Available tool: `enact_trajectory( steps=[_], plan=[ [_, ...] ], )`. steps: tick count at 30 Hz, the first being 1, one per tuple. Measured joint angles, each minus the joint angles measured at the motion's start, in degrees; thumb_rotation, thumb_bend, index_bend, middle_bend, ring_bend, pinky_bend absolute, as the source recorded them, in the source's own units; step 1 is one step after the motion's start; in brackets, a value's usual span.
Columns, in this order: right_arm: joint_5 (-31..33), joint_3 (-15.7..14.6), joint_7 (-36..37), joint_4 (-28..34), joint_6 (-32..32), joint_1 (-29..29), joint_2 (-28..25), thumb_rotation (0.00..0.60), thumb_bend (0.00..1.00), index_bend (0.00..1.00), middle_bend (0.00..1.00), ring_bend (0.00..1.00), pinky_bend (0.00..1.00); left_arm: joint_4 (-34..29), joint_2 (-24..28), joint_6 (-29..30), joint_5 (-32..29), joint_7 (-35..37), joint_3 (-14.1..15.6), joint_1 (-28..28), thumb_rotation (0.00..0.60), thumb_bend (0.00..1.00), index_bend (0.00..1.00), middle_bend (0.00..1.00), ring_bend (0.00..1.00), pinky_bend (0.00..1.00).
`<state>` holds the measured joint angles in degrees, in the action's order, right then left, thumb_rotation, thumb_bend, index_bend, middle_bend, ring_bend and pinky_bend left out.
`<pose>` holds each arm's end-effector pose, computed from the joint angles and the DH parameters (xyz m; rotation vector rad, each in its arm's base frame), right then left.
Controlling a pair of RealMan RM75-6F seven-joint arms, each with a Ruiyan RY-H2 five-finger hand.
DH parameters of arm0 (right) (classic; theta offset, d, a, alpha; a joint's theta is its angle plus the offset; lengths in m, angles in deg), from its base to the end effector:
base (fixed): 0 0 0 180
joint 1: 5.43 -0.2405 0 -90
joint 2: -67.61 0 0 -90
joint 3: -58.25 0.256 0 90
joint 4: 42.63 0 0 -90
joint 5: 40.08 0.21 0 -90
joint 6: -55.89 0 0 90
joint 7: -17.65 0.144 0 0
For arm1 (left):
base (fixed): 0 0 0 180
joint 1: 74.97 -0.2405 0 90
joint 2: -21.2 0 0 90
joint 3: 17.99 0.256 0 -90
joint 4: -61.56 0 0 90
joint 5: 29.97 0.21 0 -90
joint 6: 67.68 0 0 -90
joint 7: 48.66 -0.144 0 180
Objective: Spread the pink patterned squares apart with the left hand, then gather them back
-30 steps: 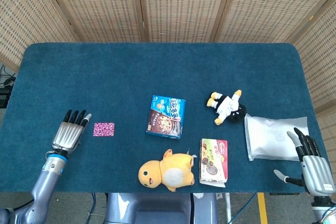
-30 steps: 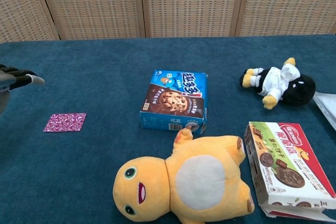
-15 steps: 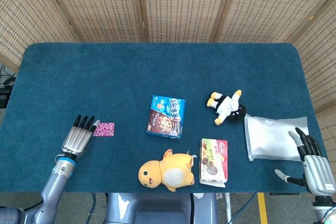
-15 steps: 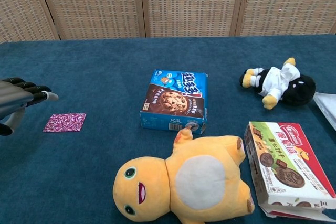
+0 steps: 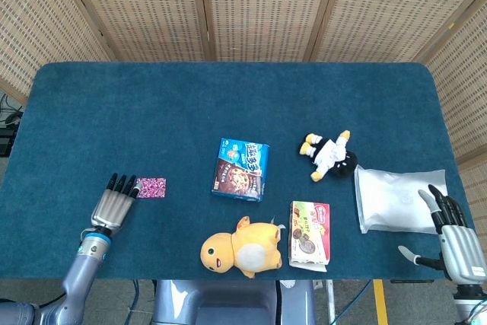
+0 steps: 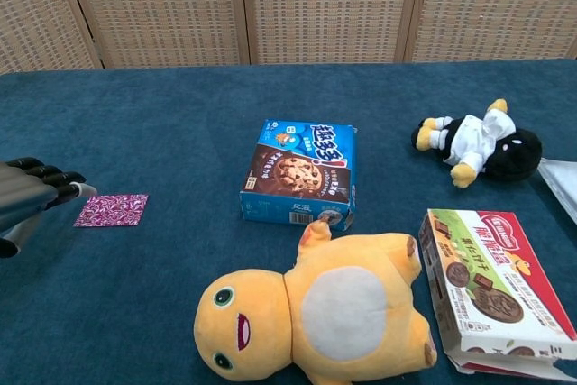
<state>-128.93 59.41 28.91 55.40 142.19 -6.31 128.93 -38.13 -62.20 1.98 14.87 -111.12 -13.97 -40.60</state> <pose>-0.3009 -0.1527 0.1618 1.2990 -1.1205 1.0605 -0.2350 0.2526 -0.0009 -1.9045 -0.6641 -0.1683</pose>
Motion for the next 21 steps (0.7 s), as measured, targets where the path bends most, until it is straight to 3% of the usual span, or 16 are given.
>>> enact_trajectory(
  steps=[21],
  plan=[
    [-0.06,-0.05,0.78,-0.01,0.13,0.12,-0.21,0.600,0.10,0.04,0.00,0.00,0.00,4.59,-6.46,0.55,-3.00,-2.94,-0.11,1.41,0.600,0.95,0.00,0.00,0.00,0.00]
  ],
)
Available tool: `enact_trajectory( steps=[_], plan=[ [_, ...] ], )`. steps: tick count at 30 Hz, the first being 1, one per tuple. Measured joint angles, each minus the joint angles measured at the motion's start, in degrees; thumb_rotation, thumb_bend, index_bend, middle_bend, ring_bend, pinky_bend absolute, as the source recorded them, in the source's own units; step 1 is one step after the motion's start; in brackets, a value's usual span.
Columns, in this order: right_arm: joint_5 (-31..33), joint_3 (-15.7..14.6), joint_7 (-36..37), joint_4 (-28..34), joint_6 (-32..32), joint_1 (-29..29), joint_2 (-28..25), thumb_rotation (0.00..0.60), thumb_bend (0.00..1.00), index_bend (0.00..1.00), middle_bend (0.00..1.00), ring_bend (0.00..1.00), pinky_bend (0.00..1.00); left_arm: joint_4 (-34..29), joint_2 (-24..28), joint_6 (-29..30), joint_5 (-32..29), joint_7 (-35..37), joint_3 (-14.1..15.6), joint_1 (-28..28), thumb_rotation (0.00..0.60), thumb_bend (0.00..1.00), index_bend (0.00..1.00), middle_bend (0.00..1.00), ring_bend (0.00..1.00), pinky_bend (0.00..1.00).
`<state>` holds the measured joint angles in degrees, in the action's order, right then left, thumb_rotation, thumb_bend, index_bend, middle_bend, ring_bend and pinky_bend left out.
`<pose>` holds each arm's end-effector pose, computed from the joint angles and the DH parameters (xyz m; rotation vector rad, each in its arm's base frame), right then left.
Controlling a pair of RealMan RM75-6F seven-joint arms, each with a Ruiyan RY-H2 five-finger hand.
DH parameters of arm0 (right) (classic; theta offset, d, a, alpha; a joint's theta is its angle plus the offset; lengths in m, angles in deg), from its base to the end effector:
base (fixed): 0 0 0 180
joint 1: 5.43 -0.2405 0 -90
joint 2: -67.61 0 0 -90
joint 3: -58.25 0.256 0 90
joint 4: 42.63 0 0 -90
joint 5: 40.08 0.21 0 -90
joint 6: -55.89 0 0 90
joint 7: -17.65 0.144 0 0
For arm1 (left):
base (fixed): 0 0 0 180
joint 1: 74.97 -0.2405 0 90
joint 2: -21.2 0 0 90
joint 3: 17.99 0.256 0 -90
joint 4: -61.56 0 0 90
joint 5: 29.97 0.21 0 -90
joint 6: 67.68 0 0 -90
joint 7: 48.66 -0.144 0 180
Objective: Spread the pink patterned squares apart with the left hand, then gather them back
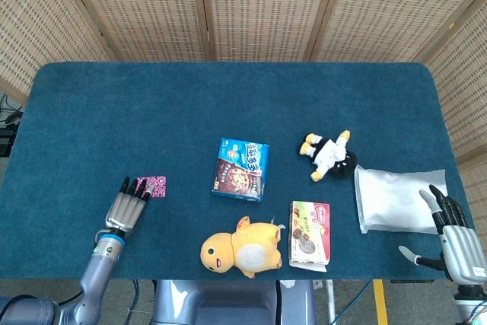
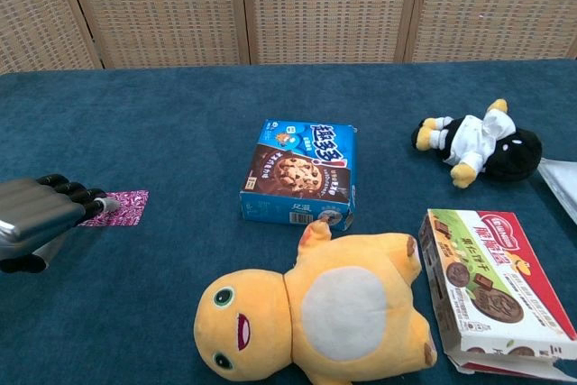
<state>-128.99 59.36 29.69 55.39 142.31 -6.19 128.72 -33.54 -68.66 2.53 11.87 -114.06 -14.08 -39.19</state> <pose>-0.3014 -0.1519 0.1630 1.2933 -1.1277 1.0674 -0.2290 0.2538 -0.0309 -1.9217 -0.6509 -0.1393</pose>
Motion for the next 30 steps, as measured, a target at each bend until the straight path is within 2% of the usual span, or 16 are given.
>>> enact_trajectory(
  steps=[30],
  plan=[
    [-0.21,0.15,-0.10,0.01,0.83,0.30,0.04,0.600,0.10,0.04,0.00,0.00,0.00,5.63,4.58,-1.54,0.09,6.14,2.85,-3.88,0.600,0.95,0.00,0.00,0.00,0.00]
  ],
)
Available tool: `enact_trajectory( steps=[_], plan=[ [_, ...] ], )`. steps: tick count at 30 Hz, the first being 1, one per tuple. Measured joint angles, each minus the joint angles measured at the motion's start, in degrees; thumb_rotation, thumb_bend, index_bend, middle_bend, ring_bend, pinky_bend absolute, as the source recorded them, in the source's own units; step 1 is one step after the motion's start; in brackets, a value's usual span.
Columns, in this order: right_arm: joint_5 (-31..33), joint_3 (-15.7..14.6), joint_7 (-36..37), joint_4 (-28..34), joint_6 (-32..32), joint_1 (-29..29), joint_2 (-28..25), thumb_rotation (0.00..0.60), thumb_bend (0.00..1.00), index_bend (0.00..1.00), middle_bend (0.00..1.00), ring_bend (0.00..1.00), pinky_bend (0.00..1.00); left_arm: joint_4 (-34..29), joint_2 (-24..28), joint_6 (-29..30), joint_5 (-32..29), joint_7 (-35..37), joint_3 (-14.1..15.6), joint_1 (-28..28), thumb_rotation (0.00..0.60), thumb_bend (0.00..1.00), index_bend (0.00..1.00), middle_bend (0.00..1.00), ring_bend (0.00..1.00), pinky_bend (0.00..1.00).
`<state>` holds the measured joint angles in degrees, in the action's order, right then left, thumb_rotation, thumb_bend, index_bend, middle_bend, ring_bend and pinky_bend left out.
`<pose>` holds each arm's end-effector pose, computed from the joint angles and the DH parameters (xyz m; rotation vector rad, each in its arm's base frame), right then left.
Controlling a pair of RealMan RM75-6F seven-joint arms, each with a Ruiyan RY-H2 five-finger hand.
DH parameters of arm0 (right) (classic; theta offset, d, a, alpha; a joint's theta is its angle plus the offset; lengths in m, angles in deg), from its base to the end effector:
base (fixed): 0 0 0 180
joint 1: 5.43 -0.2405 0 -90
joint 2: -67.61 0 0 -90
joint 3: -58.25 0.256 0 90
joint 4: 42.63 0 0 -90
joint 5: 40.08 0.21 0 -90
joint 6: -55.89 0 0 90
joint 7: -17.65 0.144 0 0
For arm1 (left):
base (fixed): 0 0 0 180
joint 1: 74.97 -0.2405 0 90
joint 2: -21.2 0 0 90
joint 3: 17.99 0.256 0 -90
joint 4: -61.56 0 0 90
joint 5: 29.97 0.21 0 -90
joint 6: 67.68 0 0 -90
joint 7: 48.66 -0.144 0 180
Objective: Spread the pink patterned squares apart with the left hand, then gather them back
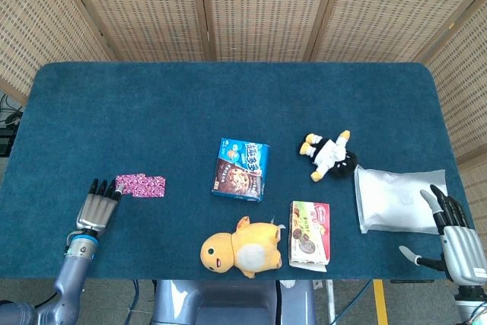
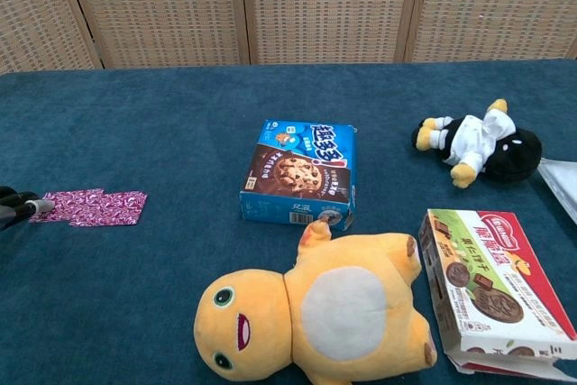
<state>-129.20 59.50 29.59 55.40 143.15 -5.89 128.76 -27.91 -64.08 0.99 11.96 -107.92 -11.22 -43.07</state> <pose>-0.3006 -0.1509 0.1649 1.2855 -1.1149 1.0764 -0.2912 0.2498 0.0007 -1.8238 -0.6881 -0.0202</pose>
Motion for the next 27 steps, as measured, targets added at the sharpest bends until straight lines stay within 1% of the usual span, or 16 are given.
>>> enact_trajectory(
  steps=[6,15,21,27],
  plan=[
    [-0.17,-0.01,0.25,0.00,0.20,0.08,-0.10,0.600,0.11,0.04,0.00,0.00,0.00,1.31,0.72,-0.93,-0.46,2.10,0.38,-1.21,0.600,0.96,0.00,0.00,0.00,0.00],
    [-0.25,0.05,-0.10,0.05,0.36,0.10,0.06,0.600,0.11,0.04,0.00,0.00,0.00,1.26,3.52,-1.71,0.72,5.65,-0.31,-2.24,0.600,0.94,0.00,0.00,0.00,0.00],
    [-0.19,0.17,0.04,-0.06,0.54,0.14,0.13,0.600,0.10,0.04,0.00,0.00,0.00,-1.05,5.33,-1.36,1.63,7.46,-1.78,-2.13,0.600,0.93,0.00,0.00,0.00,0.00],
    [-0.13,0.23,0.38,-0.23,0.59,0.16,0.14,0.600,0.11,0.04,0.00,0.00,0.00,-6.95,8.09,-0.82,2.51,9.08,-4.31,-1.15,0.600,0.93,0.00,0.00,0.00,0.00]
  ],
)
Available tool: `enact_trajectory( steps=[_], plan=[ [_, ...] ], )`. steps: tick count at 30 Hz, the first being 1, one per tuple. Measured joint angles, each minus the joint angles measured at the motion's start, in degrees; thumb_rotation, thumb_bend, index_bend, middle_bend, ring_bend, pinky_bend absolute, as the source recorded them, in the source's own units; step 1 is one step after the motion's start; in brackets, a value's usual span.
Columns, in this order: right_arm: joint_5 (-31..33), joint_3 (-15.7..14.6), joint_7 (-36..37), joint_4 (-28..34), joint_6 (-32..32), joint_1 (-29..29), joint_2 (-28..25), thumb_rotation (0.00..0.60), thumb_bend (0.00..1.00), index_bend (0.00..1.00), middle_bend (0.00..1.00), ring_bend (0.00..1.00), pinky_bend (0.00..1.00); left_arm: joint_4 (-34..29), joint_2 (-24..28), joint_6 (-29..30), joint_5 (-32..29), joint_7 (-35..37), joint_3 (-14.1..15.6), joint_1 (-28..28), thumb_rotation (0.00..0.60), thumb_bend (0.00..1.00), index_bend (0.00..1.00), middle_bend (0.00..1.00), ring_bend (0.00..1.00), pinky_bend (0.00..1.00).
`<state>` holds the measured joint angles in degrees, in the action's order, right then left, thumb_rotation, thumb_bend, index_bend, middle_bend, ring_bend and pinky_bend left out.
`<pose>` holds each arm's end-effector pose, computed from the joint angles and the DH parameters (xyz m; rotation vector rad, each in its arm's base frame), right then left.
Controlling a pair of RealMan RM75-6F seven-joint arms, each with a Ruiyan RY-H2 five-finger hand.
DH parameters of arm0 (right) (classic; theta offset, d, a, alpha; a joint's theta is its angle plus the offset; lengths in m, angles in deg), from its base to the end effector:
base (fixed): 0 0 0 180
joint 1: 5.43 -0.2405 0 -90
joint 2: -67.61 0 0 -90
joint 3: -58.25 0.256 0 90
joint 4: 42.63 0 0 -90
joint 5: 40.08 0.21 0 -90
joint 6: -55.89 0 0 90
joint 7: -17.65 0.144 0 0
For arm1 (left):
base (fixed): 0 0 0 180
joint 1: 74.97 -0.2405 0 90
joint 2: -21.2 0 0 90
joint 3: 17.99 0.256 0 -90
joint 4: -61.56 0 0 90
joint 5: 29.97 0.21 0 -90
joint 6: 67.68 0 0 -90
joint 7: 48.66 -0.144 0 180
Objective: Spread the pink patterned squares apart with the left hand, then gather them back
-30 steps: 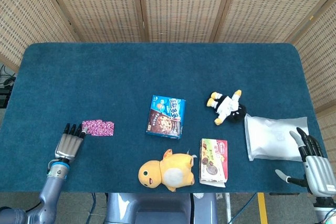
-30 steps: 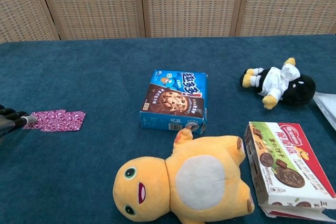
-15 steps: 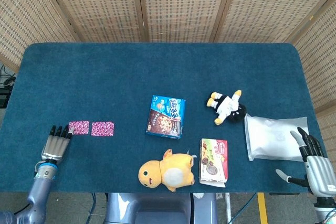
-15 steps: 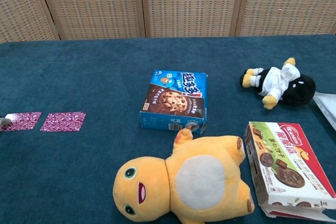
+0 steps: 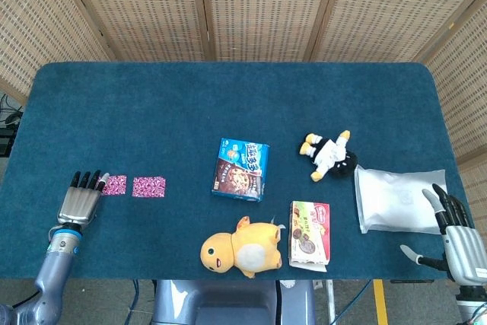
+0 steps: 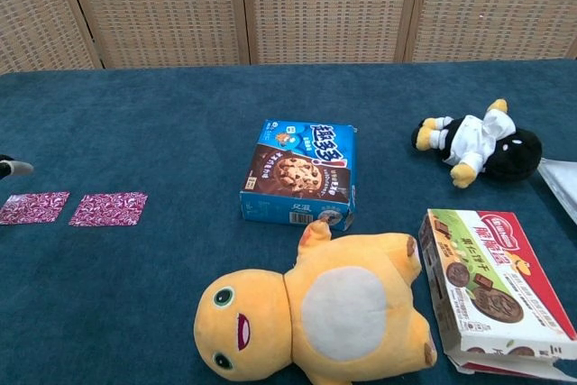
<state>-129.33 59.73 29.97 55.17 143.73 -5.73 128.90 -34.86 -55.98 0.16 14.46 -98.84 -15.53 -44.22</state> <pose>-0.3006 -0.1509 0.1662 1.2770 -1.1079 1.0889 -0.2802 0.2616 0.0416 -1.7246 -0.8190 -0.1856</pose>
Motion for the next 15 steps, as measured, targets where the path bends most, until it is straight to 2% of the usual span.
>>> enact_trajectory(
  steps=[5,15],
  plan=[
    [-0.08,0.02,0.52,-0.02,0.12,0.03,-0.17,0.600,0.10,0.04,0.00,0.00,0.00,-4.38,-0.56,0.68,-0.08,-4.10,-0.85,2.10,0.600,0.94,0.00,0.00,0.00,0.00],
    [-0.02,0.13,1.97,-0.16,0.35,0.16,-0.62,0.600,0.10,0.04,0.00,0.00,0.00,-6.00,-7.93,2.62,-5.49,-12.73,-0.50,5.18,0.600,0.94,0.00,0.00,0.00,0.00]
  ],
)
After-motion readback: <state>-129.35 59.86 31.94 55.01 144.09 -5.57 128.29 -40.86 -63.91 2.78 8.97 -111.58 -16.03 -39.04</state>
